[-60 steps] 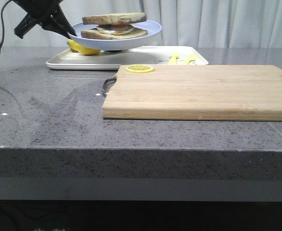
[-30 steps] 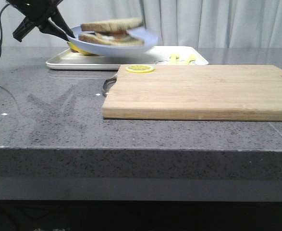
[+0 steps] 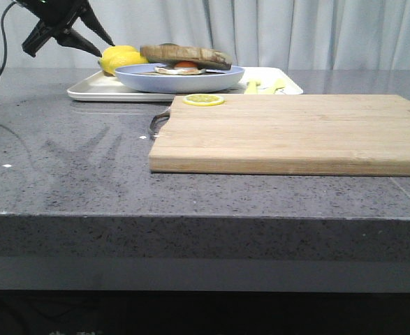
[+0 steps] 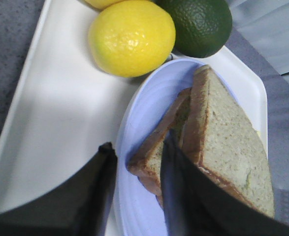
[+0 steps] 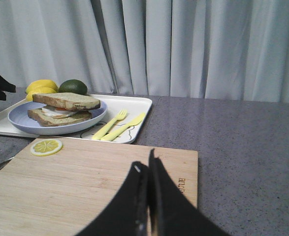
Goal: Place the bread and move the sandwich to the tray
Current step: 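Lower the plate onto the white tray beside the lemons, then open the left gripper and raise it away from the plate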
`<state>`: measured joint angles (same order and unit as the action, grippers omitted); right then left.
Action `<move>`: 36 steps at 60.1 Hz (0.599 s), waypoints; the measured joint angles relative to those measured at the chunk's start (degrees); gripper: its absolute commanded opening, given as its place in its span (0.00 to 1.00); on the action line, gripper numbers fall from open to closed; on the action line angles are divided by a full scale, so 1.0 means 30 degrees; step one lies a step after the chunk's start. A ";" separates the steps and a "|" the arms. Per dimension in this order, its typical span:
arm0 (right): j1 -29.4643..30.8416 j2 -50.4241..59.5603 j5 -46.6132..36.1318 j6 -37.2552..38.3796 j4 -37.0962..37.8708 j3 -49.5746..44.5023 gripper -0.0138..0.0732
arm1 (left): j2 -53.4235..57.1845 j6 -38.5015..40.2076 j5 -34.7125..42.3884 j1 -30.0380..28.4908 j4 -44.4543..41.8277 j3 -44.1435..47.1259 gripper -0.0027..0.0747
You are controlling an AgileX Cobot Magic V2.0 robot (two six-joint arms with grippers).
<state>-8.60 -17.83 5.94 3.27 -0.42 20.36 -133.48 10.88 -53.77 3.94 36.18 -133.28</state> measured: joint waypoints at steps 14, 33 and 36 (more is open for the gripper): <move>0.0000 0.0000 0.0000 0.0000 0.0000 0.0000 0.09 | 0.0035 0.0000 -0.0430 -0.0591 0.0455 0.0000 0.63; 0.0000 0.0000 0.0000 0.0000 0.0000 0.0000 0.09 | 0.1467 -0.0835 -0.1823 -0.2210 0.0560 -0.0088 0.22; 0.0000 0.0000 0.0000 0.0000 0.0000 0.0000 0.09 | 0.1707 -0.0917 -0.1917 -0.2356 0.0560 -0.0125 0.12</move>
<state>-8.60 -17.83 5.94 3.27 -0.42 20.36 -128.36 8.13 -59.52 -3.13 37.86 -133.65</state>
